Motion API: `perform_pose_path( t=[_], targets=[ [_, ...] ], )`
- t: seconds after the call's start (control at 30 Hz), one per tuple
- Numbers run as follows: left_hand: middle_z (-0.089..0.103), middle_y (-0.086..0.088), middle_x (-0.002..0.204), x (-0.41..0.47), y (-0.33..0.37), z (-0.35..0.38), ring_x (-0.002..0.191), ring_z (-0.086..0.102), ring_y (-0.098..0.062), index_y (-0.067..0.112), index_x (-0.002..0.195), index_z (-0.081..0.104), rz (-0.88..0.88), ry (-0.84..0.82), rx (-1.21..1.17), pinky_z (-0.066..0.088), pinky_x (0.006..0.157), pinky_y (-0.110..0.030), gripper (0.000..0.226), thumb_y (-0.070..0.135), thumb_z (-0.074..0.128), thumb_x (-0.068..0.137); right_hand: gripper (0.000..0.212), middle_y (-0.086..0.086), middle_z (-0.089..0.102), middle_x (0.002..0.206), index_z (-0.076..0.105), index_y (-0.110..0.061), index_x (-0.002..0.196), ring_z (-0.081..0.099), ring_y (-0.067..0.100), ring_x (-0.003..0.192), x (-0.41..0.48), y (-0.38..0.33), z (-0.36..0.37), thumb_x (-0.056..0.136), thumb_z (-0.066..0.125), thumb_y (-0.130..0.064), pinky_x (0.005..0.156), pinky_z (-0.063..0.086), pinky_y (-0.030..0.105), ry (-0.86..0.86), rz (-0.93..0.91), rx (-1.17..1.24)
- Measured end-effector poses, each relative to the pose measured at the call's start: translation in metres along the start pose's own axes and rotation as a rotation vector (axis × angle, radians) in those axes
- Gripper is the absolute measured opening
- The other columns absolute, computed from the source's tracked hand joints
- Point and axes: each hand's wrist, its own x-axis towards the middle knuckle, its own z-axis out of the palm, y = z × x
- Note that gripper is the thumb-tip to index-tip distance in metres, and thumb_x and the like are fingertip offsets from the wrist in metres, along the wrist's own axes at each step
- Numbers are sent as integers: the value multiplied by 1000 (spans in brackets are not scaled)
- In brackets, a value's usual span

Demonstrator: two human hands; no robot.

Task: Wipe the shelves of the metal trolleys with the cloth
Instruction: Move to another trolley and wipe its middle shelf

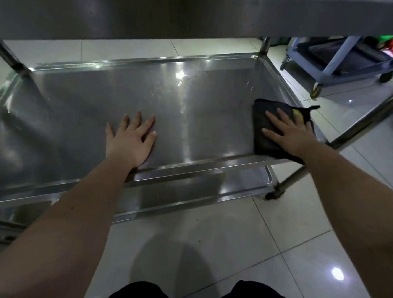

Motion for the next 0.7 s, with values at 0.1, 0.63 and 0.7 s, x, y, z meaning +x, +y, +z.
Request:
perform_pose_path(
  t=[0.1,0.63,0.7],
  targets=[
    [5,10,165,-2,5,2,152,3,-24,50,153,11,-13,15,11,-1,118,-59,54,57,16,100,62,-17,-11,163,-6,-60,147,-11,35,149,-2,-3,-1,93,23,-72,116,-2,64,-30,81,-21],
    [9,10,165,-3,-4,4,151,7,-25,50,152,15,-1,34,-9,2,117,-61,52,57,18,100,67,-20,-7,163,4,-60,147,-10,30,150,1,-34,5,87,27,-79,117,-2,62,10,6,48],
    [9,9,165,-4,-2,5,151,7,-26,49,152,14,3,43,0,2,117,-62,53,57,17,100,66,-18,-7,163,4,-59,148,-9,31,150,2,2,1,88,25,-78,117,-3,62,5,100,33]
  ],
)
